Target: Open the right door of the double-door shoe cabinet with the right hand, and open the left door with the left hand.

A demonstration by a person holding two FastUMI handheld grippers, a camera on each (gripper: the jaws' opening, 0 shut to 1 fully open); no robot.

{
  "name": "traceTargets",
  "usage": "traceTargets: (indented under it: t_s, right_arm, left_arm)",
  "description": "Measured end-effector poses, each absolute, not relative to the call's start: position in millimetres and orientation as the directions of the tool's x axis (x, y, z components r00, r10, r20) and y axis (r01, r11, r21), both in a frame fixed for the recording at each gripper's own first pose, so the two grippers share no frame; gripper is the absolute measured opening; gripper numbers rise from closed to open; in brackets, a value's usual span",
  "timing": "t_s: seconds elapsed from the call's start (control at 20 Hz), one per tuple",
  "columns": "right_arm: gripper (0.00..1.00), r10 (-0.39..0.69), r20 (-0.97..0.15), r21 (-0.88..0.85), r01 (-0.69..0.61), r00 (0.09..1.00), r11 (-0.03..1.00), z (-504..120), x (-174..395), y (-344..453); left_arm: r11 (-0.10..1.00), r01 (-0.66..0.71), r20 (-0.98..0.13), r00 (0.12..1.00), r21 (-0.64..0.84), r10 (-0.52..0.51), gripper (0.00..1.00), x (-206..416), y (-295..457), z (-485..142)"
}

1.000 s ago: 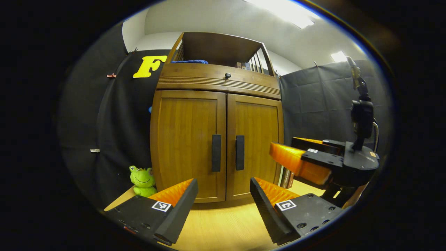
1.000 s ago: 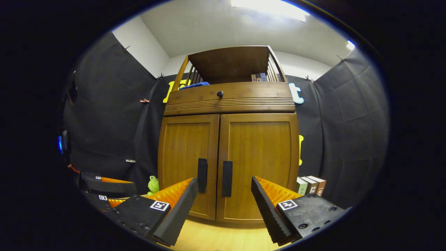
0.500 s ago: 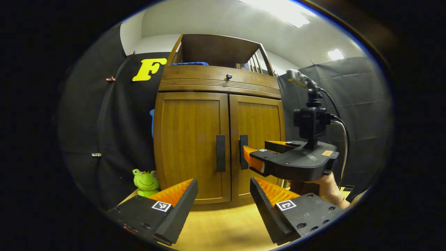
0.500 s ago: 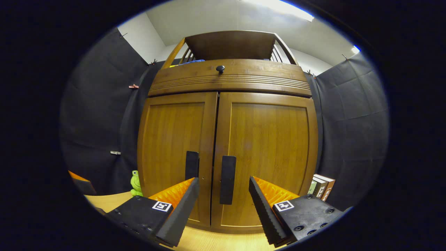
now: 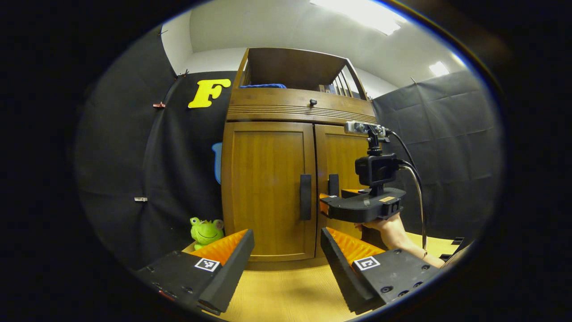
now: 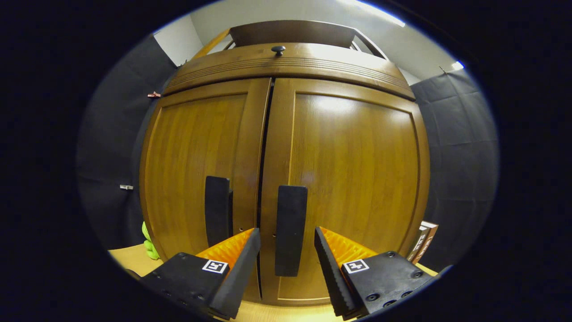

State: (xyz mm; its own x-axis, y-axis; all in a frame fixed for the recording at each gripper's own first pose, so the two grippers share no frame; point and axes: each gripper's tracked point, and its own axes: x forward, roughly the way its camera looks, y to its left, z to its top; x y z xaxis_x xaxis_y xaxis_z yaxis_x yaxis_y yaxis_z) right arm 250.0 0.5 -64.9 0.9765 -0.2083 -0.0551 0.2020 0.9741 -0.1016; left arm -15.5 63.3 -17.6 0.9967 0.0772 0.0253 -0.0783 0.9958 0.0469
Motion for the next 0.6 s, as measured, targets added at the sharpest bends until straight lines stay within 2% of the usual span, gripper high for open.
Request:
traceTargets:
  t_s: [0.2,0.25,0.45,0.5,0.6]
  right_arm:
    - [0.46,-0.241,-0.046,-0.116,0.234,0.970,0.965,-72.7,265.2,-3.9]
    - [0.48,-0.249,-0.043,-0.118,0.243,0.967,0.963,-72.4,257.4,-2.2]
    - [0.27,-0.239,-0.063,-0.111,0.231,0.969,0.967,-70.3,260.9,-4.1]
    - [0.31,-0.238,-0.067,-0.121,0.229,0.969,0.966,-70.3,259.5,-4.3]
    - [0.27,-0.239,-0.066,-0.135,0.229,0.969,0.964,-70.7,254.5,-4.1]
  left_arm:
    - [0.996,-0.076,-0.002,0.997,0.047,0.076,0.93,-20.8,70.5,-23.9]
    - [0.996,-0.079,-0.008,0.997,0.048,0.080,0.94,-22.4,71.9,-25.0]
    - [0.996,-0.087,-0.017,0.996,0.032,0.087,0.93,-27.3,74.9,-25.6]
    - [0.996,-0.089,-0.014,0.996,0.029,0.089,0.94,-29.8,74.4,-24.3]
    - [0.996,-0.088,-0.014,0.996,0.025,0.088,0.94,-37.0,74.6,-23.9]
